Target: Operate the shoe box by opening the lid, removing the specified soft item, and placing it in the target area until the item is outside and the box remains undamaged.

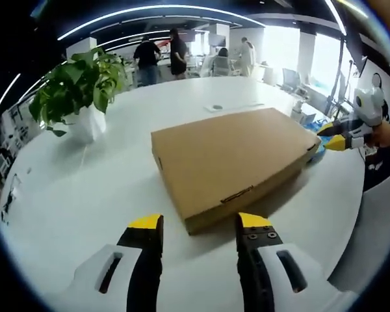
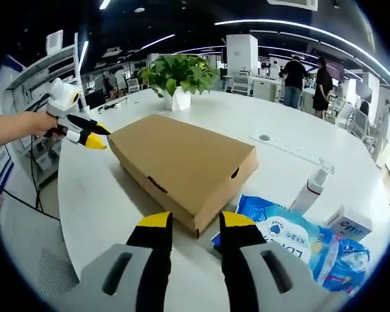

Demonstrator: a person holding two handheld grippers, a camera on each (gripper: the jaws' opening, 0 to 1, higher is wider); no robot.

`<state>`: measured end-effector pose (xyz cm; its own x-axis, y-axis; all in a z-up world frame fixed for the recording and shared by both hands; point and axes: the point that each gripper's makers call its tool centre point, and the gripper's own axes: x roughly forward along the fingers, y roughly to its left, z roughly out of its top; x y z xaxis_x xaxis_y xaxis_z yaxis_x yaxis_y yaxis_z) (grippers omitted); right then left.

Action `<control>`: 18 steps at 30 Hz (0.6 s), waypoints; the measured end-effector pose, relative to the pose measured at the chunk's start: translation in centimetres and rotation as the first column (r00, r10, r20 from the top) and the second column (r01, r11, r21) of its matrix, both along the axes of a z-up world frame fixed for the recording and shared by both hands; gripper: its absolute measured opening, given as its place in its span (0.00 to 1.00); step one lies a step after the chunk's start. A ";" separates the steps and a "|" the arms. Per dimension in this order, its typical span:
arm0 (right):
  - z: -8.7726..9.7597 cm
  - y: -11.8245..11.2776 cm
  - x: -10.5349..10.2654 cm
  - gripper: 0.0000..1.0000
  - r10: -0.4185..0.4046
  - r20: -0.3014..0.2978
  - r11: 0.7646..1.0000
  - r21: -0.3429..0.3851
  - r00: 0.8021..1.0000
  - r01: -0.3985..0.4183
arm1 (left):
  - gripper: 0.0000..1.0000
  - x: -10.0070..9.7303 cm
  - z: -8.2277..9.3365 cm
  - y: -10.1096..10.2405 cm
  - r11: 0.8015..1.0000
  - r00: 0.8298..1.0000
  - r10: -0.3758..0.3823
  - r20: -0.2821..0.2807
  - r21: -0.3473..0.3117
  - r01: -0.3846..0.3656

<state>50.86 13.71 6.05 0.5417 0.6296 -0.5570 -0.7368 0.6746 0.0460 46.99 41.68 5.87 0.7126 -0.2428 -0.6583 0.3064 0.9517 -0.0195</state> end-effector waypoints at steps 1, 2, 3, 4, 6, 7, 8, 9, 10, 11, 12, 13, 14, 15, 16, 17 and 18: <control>0.1 -0.3 -0.2 0.28 -0.005 0.006 1.000 0.001 1.000 0.005 | 0.47 -0.3 0.2 -0.1 1.000 1.000 -0.003 0.006 0.000 0.003; 0.3 -0.9 -0.4 0.30 -0.015 0.014 1.000 0.002 1.000 0.015 | 0.48 -0.7 0.3 -0.3 1.000 1.000 -0.008 0.012 0.004 0.008; 0.4 -1.2 -0.6 0.31 -0.024 0.019 1.000 0.005 1.000 0.024 | 0.49 -1.1 0.5 -0.4 1.000 1.000 -0.010 0.016 0.004 0.010; 0.5 -1.6 -0.8 0.32 -0.028 0.021 1.000 0.006 0.999 0.028 | 0.50 -1.5 0.7 -0.6 1.000 1.000 -0.014 0.023 0.000 0.014; 0.7 -2.4 -1.5 0.33 -0.043 0.027 0.999 0.002 0.999 0.043 | 0.51 -2.3 1.0 -1.0 1.000 0.999 -0.017 0.033 -0.010 0.017; 0.8 -2.8 -1.8 0.33 -0.049 0.030 0.999 0.006 0.998 0.048 | 0.51 -2.7 1.0 -1.1 1.000 0.999 -0.018 0.033 -0.009 0.019; 0.9 -3.1 -2.0 0.34 -0.053 0.031 0.999 0.010 0.998 0.053 | 0.52 -3.2 1.1 -1.3 1.000 0.999 -0.019 0.031 -0.006 0.020; 1.0 -3.5 -2.4 0.35 -0.058 0.037 0.998 0.005 0.998 0.058 | 0.53 -3.3 1.1 -1.4 1.000 0.999 -0.021 0.031 -0.005 0.021; 1.0 -3.9 -2.7 0.37 -0.058 0.047 0.998 -0.006 0.997 0.058 | 0.53 -3.8 1.3 -1.6 1.000 0.999 -0.024 0.036 -0.007 0.024; 1.1 -4.5 -3.1 0.38 -0.059 0.058 0.998 -0.019 0.997 0.060 | 0.54 -4.1 1.4 -1.8 1.000 0.999 -0.025 0.040 -0.010 0.026; 1.2 -4.8 -3.4 0.39 -0.060 0.062 0.998 -0.023 0.996 0.061 | 0.55 -4.6 1.6 -2.0 0.999 0.999 -0.027 0.047 -0.016 0.028; 1.4 -5.3 -3.8 0.40 -0.063 0.068 0.998 -0.024 0.996 0.065 | 0.56 -4.9 1.7 -2.2 0.999 0.998 -0.027 0.051 -0.019 0.028; 1.5 -5.7 -4.0 0.41 -0.069 0.074 0.997 -0.023 0.995 0.071 | 0.57 -5.4 1.9 -2.6 0.999 0.998 -0.025 0.061 -0.024 0.027; 1.7 -6.3 -4.4 0.42 -0.077 0.082 0.997 -0.026 0.994 0.079 | 0.58 -5.7 2.0 -2.8 0.999 0.997 -0.028 0.068 -0.028 0.030; 1.8 -6.6 -4.7 0.44 -0.081 0.087 0.996 -0.029 0.993 0.084 | 0.59 -6.2 2.2 -3.2 0.999 0.997 -0.032 0.073 -0.031 0.034; 1.9 -7.2 -5.1 0.46 -0.088 0.093 0.995 -0.039 0.992 0.092 | 0.61 -6.5 2.3 -3.5 0.999 0.996 -0.040 0.080 -0.033 0.042; 2.0 -7.6 -5.4 0.47 -0.094 0.095 0.994 -0.039 0.991 0.098 | 0.62 -7.0 2.5 -4.0 0.998 0.995 -0.053 0.090 -0.036 0.056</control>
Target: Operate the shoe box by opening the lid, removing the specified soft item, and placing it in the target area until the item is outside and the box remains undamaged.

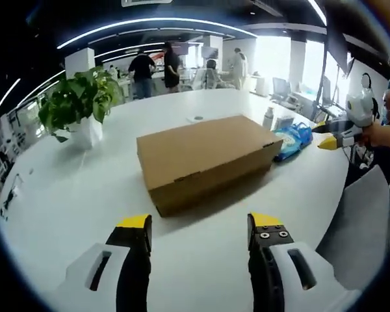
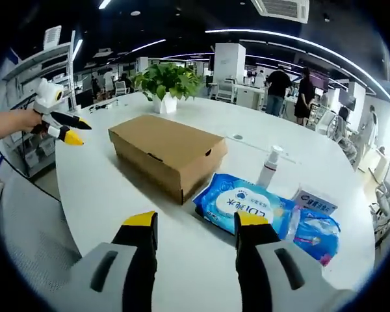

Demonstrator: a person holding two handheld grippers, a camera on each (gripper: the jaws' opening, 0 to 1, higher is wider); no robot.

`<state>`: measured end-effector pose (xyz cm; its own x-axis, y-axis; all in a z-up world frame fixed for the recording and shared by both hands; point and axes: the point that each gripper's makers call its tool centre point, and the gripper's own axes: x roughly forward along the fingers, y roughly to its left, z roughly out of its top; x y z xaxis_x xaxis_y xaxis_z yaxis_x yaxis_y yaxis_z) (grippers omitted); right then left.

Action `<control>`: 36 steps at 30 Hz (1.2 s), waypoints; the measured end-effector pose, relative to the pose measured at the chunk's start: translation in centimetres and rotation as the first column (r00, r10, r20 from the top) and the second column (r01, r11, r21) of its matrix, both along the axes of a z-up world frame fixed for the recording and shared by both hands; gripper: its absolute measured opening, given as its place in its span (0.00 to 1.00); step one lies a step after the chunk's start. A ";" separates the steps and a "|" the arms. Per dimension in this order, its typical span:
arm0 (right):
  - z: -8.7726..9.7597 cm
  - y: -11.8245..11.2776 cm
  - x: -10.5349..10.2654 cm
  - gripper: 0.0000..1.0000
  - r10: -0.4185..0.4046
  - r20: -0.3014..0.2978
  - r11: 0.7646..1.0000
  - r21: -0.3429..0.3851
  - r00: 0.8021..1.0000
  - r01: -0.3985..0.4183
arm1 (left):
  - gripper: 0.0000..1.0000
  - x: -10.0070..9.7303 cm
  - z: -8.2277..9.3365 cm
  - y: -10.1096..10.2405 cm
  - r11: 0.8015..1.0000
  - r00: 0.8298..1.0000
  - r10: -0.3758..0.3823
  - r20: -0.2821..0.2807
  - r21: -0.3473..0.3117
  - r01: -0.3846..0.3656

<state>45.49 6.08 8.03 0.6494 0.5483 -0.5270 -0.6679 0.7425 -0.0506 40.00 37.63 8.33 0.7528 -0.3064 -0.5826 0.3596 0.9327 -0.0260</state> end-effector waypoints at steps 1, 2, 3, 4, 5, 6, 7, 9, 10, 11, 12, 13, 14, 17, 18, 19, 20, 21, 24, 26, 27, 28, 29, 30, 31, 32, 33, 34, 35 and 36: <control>0.1 -0.4 -0.3 0.48 -0.007 0.003 1.000 0.005 1.000 0.007 | 0.63 -0.4 0.1 -0.3 1.000 1.000 -0.004 0.003 -0.002 0.004; 0.3 -0.8 -0.5 0.50 -0.016 0.008 1.000 0.012 1.000 0.016 | 0.64 -0.7 0.1 -0.6 1.000 1.000 -0.010 0.007 -0.004 0.010; 0.4 -1.4 -0.8 0.51 -0.031 0.010 0.999 0.020 0.999 0.031 | 0.66 -1.1 0.3 -1.1 1.000 1.000 -0.019 0.019 -0.009 0.019; 0.5 -1.9 -1.1 0.52 -0.039 0.012 0.999 0.020 0.999 0.039 | 0.67 -1.4 0.3 -1.5 1.000 0.999 -0.025 0.026 -0.012 0.026; 0.6 -2.3 -1.3 0.54 -0.047 0.013 0.999 0.022 0.999 0.046 | 0.67 -1.9 0.4 -1.9 1.000 0.999 -0.030 0.032 -0.009 0.030; 0.7 -2.9 -1.7 0.55 -0.061 0.013 0.998 0.027 0.998 0.061 | 0.68 -2.2 0.5 -2.1 1.000 0.999 -0.030 0.039 -0.002 0.030; 0.8 -3.4 -2.0 0.56 -0.078 0.008 0.996 0.039 0.997 0.078 | 0.69 -2.6 0.5 -2.4 1.000 0.999 -0.029 0.044 0.005 0.029; 1.0 -4.2 -2.5 0.59 -0.095 0.002 0.994 0.052 0.995 0.095 | 0.69 -3.2 0.6 -2.9 1.000 0.998 -0.027 0.053 0.003 0.027; 1.0 -4.6 -2.8 0.60 -0.105 0.002 0.993 0.057 0.995 0.104 | 0.70 -3.4 0.7 -3.1 1.000 0.998 -0.024 0.057 -0.004 0.024; 1.0 -5.0 -3.0 0.61 -0.109 0.003 0.992 0.058 0.994 0.109 | 0.71 -3.8 0.8 -3.4 1.000 0.998 -0.016 0.066 -0.017 0.017; 1.1 -5.4 -3.2 0.63 -0.114 0.007 0.992 0.055 0.994 0.113 | 0.74 -4.0 0.9 -3.7 1.000 0.997 -0.015 0.073 -0.026 0.017; 1.1 -5.6 -3.5 0.64 -0.114 0.010 0.992 0.052 0.993 0.114 | 0.76 -4.4 1.1 -3.9 0.999 0.997 -0.006 0.076 -0.040 0.009; 1.1 -6.0 -3.8 0.66 -0.115 0.011 0.992 0.047 0.993 0.114 | 0.78 -4.7 1.1 -4.1 0.999 0.997 -0.002 0.074 -0.050 0.006; 1.4 -6.6 -4.5 0.73 -0.115 0.019 0.992 0.048 0.993 0.114 | 0.84 -5.8 1.3 -4.9 0.998 0.997 -0.010 0.082 -0.063 0.015; 1.5 -6.9 -4.7 0.74 -0.118 0.024 0.992 0.048 0.993 0.117 | 0.86 -6.0 1.4 -5.0 0.998 0.996 -0.013 0.085 -0.064 0.018; 1.6 -7.2 -4.9 0.76 -0.122 0.026 0.991 0.049 0.992 0.121 | 0.87 -6.2 1.5 -5.2 0.998 0.996 -0.014 0.087 -0.067 0.020; 1.8 -7.4 -5.0 0.78 -0.125 0.028 0.991 0.053 0.992 0.124 | 0.88 -6.5 1.6 -5.3 0.997 0.995 -0.017 0.094 -0.074 0.024; 2.0 -7.7 -5.3 0.80 -0.132 0.030 0.990 0.059 0.991 0.130 | 0.91 -6.7 1.8 -5.4 0.997 0.995 -0.018 0.099 -0.079 0.026; 2.4 -8.6 -5.7 0.86 -0.150 0.041 0.987 0.071 0.988 0.147 | 0.96 -7.0 2.2 -5.3 0.994 0.994 0.006 0.112 -0.105 0.006; 2.5 -8.8 -6.0 0.89 -0.157 0.038 0.985 0.072 0.987 0.154 | 0.99 -7.3 2.3 -5.2 0.993 0.993 0.018 0.116 -0.119 -0.004; 2.4 -9.0 -6.2 0.91 -0.160 0.035 0.985 0.073 0.987 0.157 | 1.00 -7.4 2.3 -5.1 0.993 0.992 0.022 0.121 -0.119 -0.008; 2.4 -9.1 -6.3 0.93 -0.162 0.036 0.984 0.076 0.986 0.159 | 1.00 -7.6 2.3 -5.0 0.993 0.992 0.028 0.126 -0.119 -0.013; 2.4 -9.2 -6.4 0.96 -0.164 0.038 0.984 0.078 0.986 0.161 | 1.00 -7.7 2.3 -5.0 0.993 0.991 0.031 0.127 -0.120 -0.015; 2.3 -9.3 -6.5 0.96 -0.172 0.035 0.982 0.079 0.984 0.169 | 1.00 -7.8 2.4 -4.9 0.992 0.991 0.033 0.128 -0.122 -0.018; 2.3 -9.3 -6.6 0.96 -0.169 0.036 0.983 0.081 0.985 0.166 | 1.00 -7.9 2.4 -4.8 0.992 0.991 0.042 0.131 -0.127 -0.025; 2.3 -9.2 -6.6 0.96 -0.169 0.036 0.983 0.082 0.985 0.165 | 1.00 -8.0 2.4 -4.7 0.991 0.991 0.045 0.130 -0.129 -0.028; 2.3 -9.3 -6.7 0.96 -0.174 0.036 0.982 0.083 0.984 0.170 | 1.00 -8.1 2.3 -4.6 0.991 0.990 0.051 0.128 -0.129 -0.035; 2.2 -9.3 -6.7 0.96 -0.175 0.035 0.982 0.083 0.984 0.172 | 1.00 -8.1 2.3 -4.5 0.991 0.990 0.054 0.128 -0.126 -0.038; 2.0 -9.4 -6.7 0.96 -0.178 0.032 0.981 0.084 0.984 0.175 | 1.00 -8.0 2.3 -4.5 0.992 0.990 0.053 0.128 -0.119 -0.038; 1.9 -9.4 -6.7 0.96 -0.179 0.030 0.981 0.085 0.983 0.176 | 1.00 -8.0 2.3 -4.5 0.993 0.990 0.051 0.129 -0.115 -0.036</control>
